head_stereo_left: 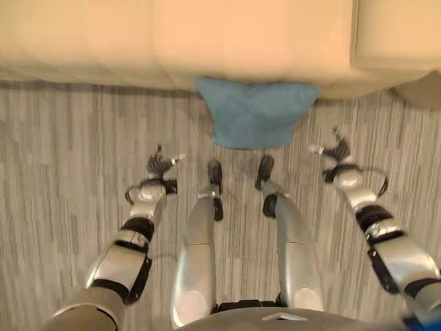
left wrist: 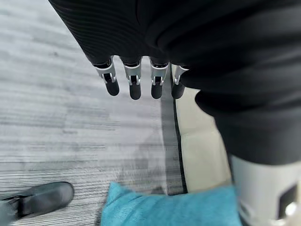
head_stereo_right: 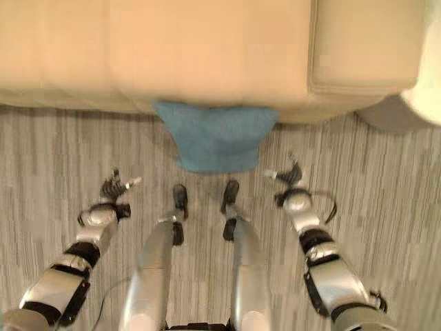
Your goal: Pick up all the scattered cushions and arrange them neatly on the sofa.
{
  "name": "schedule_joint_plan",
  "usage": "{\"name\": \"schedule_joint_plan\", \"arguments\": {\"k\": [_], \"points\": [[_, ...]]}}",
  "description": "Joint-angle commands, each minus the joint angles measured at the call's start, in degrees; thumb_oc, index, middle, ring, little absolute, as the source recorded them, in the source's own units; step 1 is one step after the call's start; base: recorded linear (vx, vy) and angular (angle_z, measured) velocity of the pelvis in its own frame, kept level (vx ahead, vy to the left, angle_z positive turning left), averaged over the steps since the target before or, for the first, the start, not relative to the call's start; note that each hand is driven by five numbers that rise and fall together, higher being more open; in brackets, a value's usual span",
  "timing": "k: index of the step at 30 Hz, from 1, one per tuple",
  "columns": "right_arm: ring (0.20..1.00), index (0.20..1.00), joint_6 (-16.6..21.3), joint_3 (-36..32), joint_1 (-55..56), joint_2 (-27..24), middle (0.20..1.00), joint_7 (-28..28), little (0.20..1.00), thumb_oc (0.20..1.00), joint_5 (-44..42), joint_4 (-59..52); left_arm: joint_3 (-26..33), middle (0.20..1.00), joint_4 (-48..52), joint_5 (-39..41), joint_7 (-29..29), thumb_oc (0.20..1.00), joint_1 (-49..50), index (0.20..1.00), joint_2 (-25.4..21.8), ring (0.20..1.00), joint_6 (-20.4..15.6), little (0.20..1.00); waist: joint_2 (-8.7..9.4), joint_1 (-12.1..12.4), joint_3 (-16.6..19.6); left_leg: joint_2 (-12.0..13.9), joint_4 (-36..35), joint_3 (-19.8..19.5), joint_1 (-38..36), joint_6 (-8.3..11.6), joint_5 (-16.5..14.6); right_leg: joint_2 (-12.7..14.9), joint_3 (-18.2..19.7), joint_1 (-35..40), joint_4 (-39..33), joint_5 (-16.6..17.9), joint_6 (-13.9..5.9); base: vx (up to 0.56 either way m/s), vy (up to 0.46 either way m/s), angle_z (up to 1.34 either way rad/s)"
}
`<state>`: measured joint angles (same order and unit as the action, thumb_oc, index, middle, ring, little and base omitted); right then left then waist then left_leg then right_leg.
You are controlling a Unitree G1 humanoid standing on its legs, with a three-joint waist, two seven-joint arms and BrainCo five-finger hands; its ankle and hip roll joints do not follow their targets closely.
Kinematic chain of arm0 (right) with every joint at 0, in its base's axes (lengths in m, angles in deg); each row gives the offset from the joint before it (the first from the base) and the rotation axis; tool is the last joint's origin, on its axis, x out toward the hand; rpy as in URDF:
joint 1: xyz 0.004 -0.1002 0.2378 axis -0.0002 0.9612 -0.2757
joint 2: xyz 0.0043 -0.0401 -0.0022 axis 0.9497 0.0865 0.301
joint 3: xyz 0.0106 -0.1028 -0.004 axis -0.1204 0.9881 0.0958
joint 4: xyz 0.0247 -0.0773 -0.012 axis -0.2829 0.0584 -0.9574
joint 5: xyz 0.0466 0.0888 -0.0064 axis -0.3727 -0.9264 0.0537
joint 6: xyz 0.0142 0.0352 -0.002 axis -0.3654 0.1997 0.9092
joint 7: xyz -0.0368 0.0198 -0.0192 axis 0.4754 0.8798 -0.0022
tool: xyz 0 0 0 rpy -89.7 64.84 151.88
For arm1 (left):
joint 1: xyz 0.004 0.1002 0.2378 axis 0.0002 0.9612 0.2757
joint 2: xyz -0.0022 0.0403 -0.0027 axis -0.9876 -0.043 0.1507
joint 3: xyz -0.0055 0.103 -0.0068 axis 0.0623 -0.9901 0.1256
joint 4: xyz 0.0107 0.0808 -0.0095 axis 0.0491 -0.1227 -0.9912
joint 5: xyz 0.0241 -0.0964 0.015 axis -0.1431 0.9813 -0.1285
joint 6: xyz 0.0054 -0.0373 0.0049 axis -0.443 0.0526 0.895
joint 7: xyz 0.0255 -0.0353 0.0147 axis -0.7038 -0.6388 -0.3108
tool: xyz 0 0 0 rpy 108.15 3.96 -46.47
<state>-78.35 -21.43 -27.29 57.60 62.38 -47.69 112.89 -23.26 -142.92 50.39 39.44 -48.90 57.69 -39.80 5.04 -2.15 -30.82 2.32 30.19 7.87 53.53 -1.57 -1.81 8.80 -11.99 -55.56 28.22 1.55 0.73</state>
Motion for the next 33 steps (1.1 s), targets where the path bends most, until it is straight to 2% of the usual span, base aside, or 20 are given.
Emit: {"name": "schedule_joint_plan", "arguments": {"k": [1, 2, 3, 8, 21, 28, 33], "points": [[1.0, 1.0, 3.19, 2.0, 6.06, -2.4, 1.0, 5.67, 1.0, 1.0, -3.92, -1.07, -0.29, 1.0, 0.96, 4.13, 2.49, 1.0, 4.04, 1.0, 0.8, 1.0, -4.08, 1.0, -2.12, -0.77, 11.24, 1.33, -1.41, -2.82, 5.11, 4.35, -1.38, 1.53, 2.44, -1.27, 0.49, -4.55, -5.7, -0.07, -0.019, -0.1], [1.0, 1.0, 3.49, 2.16, 4.53, -2.61, 1.0, 5.99, 1.0, 1.0, -4.23, -0.98, -0.96, 1.0, 0.95, 4.17, 2.59, 1.0, 2.29, 1.0, 0.46, 1.0, -4.05, 1.0, -2.21, -1.06, 11.55, 1.26, -0.82, -2.99, 7.49, 4.28, -1.36, 1.52, 2.82, -3.7, 0.89, -4.46, -5.73, -0.06, -0.031, -0.16], [1.0, 1.0, 4.03, 3.74, -1.79, -4.13, 1.0, 7.33, 1.0, 1.0, -6.02, -0.45, -3.1, 1.0, -0.07, 4.99, 3.01, 1.0, -5.36, 1.0, -2.1, 1.0, -4.04, 1.0, -2.2, -1.96, 11.38, 0.8, 0.69, -3.5, 14.54, 3.92, -1.22, 1.47, 3.73, -10.86, 2.85, -4.09, -5.98, -0.05, -0.034, -0.04], [1.0, 1.0, 4.42, 6.05, -8.29, -6.04, 1.0, 7.12, 1.0, 1.0, -9.16, 1.7, -5.66, 1.0, -0.58, 6.49, 3.19, 1.0, -13.99, 1.0, -5.15, 1.0, -4.0, 1.0, -2.28, -2.59, 11.25, -0.03, 3.29, -3.94, 22.17, 3.03, -1.45, 1.25, 5.23, -18.9, 6.42, -4.73, -6.27, 0.0, -0.018, 0.01], [1.0, 1.0, 6.42, 10.52, -13.72, -10.29, 1.0, 2.97, 1.0, 1.0, -13.95, -1.06, -8.34, 1.0, 2.18, 9.52, 1.59, 1.0, -19.13, 1.0, -6.13, 1.0, -4.29, 1.0, -3.53, -2.66, 12.11, -0.79, 5.77, -3.94, 28.22, 2.45, -2.26, 0.53, 7.0, -26.94, 10.83, -6.34, -6.43, 0.05, -0.021, 0.02], [1.0, 1.0, 7.12, 18.14, -19.66, -11.71, 1.0, -1.15, 1.0, 1.0, -15.59, -5.41, -12.31, 1.0, 4.32, 10.6, 0.56, 1.0, -23.86, 1.0, -6.85, 1.0, -4.51, 1.0, -3.51, -2.65, 11.98, -0.7, 8.01, -4.44, 31.37, 2.77, -2.34, 0.34, 6.87, -30.17, 13.12, -6.54, -6.31, 0.03, -0.041, 0.01], [1.0, 1.0, 8.24, 25.02, -22.66, -9.42, 1.0, -4.99, 1.0, 1.0, -15.53, -10.57, -16.45, 1.0, 6.93, 9.83, -0.01, 1.0, -26.59, 1.0, -6.13, 1.0, -4.69, 1.0, -3.76, -2.87, 11.57, -0.56, 9.61, -4.93, 33.57, 2.93, -2.2, 0.03, 6.63, -32.2, 14.87, -6.64, -6.2, 0.03, -0.045, -0.02]]}}
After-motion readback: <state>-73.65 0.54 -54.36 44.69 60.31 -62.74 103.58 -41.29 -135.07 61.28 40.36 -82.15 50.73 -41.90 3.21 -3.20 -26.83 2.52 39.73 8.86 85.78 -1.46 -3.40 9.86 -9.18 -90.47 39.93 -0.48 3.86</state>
